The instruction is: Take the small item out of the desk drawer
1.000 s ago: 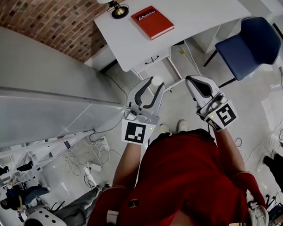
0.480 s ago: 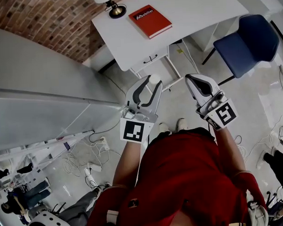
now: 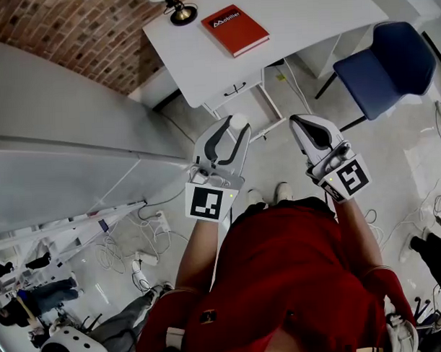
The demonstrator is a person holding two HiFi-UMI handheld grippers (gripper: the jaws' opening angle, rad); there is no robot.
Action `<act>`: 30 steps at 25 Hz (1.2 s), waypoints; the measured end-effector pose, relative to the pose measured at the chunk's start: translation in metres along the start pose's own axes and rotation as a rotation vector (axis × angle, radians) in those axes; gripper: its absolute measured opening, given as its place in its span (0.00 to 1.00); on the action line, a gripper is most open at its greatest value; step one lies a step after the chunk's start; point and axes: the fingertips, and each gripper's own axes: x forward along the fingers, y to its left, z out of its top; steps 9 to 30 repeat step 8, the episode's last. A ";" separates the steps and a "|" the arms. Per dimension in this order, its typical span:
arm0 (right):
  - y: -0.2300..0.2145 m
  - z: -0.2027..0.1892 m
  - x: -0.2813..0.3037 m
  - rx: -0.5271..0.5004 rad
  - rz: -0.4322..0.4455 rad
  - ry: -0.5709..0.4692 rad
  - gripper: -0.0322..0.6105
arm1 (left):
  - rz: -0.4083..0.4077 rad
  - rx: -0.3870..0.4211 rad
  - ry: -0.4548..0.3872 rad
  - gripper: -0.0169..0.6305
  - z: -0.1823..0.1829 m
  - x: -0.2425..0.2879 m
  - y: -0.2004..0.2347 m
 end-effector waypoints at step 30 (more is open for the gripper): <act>-0.001 0.000 -0.001 -0.006 -0.009 0.002 0.07 | -0.004 0.000 0.004 0.23 -0.003 -0.004 0.002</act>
